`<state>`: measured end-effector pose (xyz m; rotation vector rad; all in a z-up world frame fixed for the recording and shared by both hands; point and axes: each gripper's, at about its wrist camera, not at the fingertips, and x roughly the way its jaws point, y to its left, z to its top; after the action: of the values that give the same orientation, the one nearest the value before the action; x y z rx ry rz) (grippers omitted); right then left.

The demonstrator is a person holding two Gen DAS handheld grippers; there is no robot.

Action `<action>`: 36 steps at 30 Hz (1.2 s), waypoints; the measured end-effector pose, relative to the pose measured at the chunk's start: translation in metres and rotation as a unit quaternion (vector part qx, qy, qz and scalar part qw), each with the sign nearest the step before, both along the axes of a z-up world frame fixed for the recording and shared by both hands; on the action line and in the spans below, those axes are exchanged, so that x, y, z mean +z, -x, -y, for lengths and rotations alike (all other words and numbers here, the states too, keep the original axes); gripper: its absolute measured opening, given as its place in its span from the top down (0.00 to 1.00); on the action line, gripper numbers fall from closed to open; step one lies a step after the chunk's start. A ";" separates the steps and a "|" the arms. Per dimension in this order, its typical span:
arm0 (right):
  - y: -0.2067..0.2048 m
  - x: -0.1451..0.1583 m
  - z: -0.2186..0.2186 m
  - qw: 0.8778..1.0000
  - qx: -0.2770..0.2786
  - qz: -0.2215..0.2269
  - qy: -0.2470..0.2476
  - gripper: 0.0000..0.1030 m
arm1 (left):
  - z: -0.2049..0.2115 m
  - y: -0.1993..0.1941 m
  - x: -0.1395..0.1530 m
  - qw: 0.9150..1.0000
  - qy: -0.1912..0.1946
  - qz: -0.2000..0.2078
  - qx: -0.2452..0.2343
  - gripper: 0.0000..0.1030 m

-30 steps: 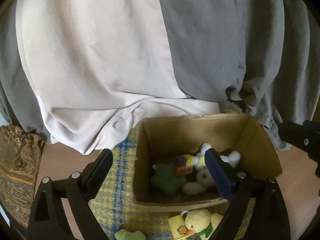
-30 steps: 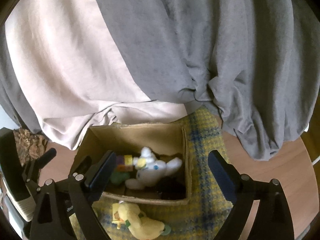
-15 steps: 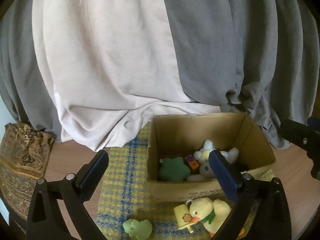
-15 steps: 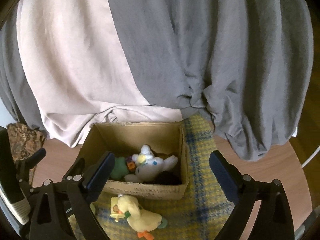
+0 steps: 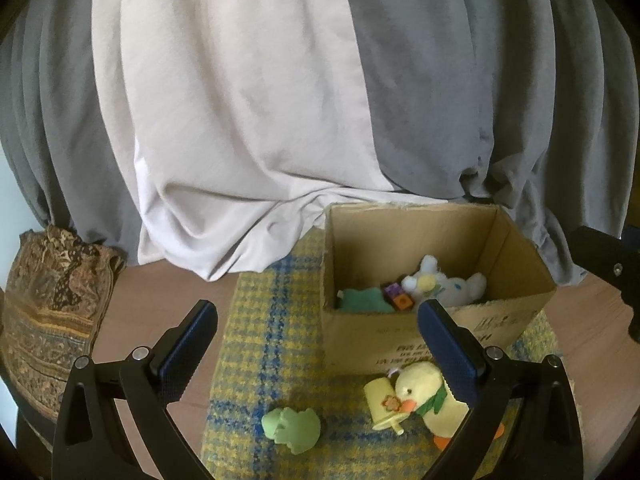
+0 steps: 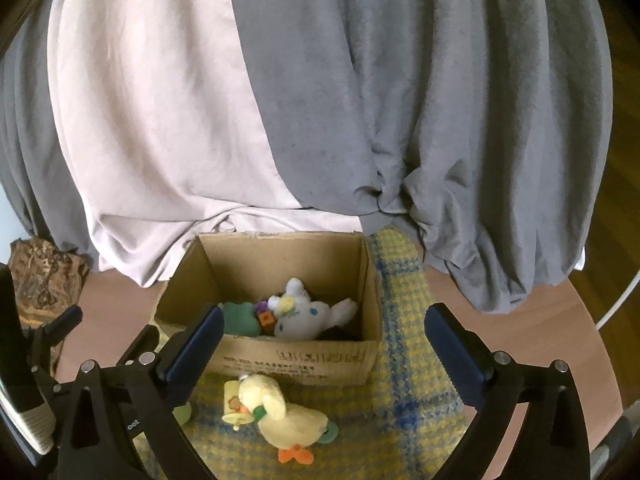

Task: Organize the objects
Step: 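Withdraw both open tools from the box, then move right tool toward yellow duck plush while left tool moves toward green frog toy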

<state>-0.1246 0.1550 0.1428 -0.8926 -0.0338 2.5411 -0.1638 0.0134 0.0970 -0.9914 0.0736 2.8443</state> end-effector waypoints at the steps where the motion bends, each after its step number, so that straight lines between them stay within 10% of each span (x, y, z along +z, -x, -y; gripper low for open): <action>1: -0.001 -0.002 0.001 1.000 -0.001 0.000 0.001 0.02 | 0.001 -0.002 -0.002 1.000 0.001 0.000 0.001 0.01; 36: -0.048 -0.074 0.036 0.999 -0.013 0.044 0.010 0.02 | 0.040 -0.062 -0.068 0.999 0.010 0.027 0.019 0.01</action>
<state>-0.0770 0.1187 0.0686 -1.0054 -0.0230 2.4820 -0.1015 -0.0269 0.0289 -1.0838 0.0778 2.8545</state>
